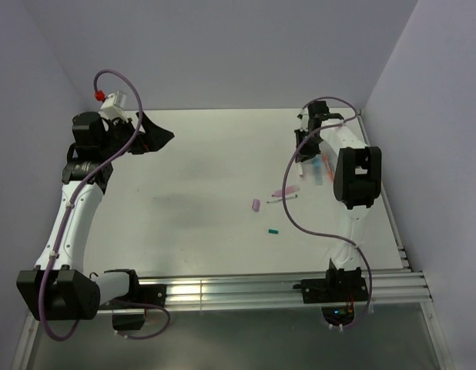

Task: Insert the pens into the pen caps
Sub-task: Place the pen at the center of the board.

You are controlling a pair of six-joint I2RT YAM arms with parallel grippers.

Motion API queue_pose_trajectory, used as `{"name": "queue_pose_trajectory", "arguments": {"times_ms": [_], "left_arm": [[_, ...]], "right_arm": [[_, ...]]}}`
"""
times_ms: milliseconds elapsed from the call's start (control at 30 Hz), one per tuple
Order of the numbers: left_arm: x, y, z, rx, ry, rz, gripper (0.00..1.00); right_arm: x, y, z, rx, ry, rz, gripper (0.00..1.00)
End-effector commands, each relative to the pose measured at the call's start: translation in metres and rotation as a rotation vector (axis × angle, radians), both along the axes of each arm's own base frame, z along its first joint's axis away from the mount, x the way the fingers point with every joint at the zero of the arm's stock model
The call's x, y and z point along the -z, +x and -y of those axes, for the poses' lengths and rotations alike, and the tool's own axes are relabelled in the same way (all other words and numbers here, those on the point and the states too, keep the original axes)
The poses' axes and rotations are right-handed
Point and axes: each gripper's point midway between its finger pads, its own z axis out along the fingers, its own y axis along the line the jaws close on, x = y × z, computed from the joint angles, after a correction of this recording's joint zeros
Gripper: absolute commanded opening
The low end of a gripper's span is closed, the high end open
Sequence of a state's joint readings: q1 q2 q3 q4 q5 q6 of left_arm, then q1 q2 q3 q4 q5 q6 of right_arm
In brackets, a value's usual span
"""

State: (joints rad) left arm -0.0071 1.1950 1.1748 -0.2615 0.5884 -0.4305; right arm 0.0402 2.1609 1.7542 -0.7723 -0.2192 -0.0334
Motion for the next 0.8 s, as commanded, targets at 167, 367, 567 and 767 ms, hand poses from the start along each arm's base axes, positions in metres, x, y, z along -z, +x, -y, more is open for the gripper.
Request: {"name": "queue_pose_trajectory", "arguments": {"times_ms": [167, 367, 567, 767], "left_arm": [[0.006, -0.001, 0.001, 0.007, -0.006, -0.002, 0.99], [0.003, 0.002, 0.004, 0.019, -0.021, 0.006, 1.0], [0.006, 0.002, 0.006, 0.029, -0.036, -0.006, 1.0], [0.006, 0.002, 0.005, 0.023, -0.029, -0.005, 0.99]], "right_arm": [[0.005, 0.005, 0.05, 0.076, -0.103, -0.011, 0.04], [0.02, -0.008, 0.062, 0.095, -0.115, -0.067, 0.04], [0.023, -0.015, 0.062, 0.093, -0.111, -0.084, 0.04], [0.026, -0.014, 0.062, 0.098, -0.105, -0.092, 0.14]]}}
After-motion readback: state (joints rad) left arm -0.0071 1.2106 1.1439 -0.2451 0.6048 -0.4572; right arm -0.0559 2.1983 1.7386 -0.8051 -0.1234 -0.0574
